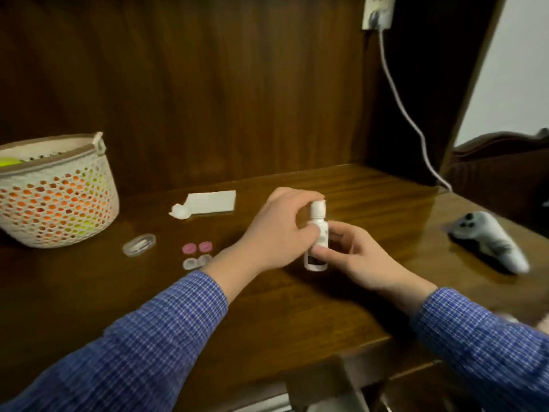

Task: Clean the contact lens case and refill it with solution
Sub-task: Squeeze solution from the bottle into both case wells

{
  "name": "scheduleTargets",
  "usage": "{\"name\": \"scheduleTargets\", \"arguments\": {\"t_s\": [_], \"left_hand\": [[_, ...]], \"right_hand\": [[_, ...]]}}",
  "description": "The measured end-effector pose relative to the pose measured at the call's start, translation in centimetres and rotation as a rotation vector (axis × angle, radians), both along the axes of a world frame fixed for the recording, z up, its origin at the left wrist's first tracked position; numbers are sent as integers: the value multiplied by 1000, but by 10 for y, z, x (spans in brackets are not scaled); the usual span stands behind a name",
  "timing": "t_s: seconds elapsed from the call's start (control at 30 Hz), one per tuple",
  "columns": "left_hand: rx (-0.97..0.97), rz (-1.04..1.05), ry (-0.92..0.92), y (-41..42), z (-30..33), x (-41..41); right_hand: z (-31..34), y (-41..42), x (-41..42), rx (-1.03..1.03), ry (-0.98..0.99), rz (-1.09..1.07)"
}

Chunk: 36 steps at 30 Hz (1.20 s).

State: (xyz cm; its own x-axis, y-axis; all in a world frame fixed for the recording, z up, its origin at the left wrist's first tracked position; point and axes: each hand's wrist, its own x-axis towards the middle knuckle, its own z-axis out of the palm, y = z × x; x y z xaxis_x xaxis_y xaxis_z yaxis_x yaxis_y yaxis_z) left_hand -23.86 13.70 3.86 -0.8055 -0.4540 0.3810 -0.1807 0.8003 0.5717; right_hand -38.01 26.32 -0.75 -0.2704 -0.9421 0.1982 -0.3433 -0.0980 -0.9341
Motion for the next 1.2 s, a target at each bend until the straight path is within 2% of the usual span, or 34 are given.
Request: {"name": "scheduleTargets", "arguments": {"t_s": [0.07, 0.17, 0.3, 0.5, 0.77, 0.9, 1.2], "left_hand": [[-109, -95, -88, 22, 4, -30], [-208, -150, -159, 51, 7, -73], [-253, -200, -225, 77, 12, -118], [-276, -200, -301, 90, 17, -156], [-109, -116, -272, 65, 17, -163], [-152, -105, -286, 42, 15, -160], [-201, -124, -300, 14, 8, -169]], "right_hand": [[-2, 22, -24, 17, 211, -230], [-3, 45, -63, 72, 419, -494], [-5, 63, -107, 117, 542, -724], [-7, 60, -131, 153, 458, -776], [-4, 32, -136, 184, 357, -726], [-5, 16, -136, 204, 301, -697], [-7, -15, -145, 206, 330, -669]]}}
